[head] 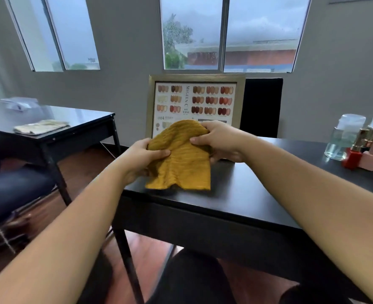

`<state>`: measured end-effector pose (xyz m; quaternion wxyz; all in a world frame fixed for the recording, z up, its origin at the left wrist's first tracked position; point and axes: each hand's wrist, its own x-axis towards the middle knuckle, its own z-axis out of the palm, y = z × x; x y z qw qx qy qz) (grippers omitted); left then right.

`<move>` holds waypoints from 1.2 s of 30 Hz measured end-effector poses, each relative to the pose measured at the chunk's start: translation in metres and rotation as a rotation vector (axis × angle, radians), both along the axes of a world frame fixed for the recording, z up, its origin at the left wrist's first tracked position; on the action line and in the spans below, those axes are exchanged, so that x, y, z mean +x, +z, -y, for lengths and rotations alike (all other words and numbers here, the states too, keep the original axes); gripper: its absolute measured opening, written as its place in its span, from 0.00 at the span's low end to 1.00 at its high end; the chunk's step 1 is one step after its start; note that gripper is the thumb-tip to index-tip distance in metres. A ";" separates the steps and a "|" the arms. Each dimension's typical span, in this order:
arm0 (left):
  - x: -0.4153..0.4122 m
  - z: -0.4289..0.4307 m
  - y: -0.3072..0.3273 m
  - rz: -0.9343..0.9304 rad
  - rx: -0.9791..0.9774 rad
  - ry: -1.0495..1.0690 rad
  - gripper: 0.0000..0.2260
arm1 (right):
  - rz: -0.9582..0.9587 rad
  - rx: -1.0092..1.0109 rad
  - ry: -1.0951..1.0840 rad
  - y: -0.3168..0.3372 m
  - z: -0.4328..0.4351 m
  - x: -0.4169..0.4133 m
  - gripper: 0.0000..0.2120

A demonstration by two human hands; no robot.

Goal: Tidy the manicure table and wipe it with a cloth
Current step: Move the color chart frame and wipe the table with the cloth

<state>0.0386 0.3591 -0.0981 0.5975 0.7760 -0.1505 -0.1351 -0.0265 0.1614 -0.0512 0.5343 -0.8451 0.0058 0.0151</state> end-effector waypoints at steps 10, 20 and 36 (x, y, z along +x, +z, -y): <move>0.055 -0.062 -0.008 0.123 0.285 0.208 0.17 | -0.177 0.301 -0.112 -0.034 -0.061 0.044 0.07; 0.065 -0.065 -0.017 0.241 0.337 0.124 0.22 | -0.100 0.201 -0.152 -0.051 -0.063 0.059 0.34; 0.064 -0.069 -0.004 0.069 0.418 -0.041 0.18 | -0.041 0.214 -0.066 -0.057 -0.056 0.050 0.33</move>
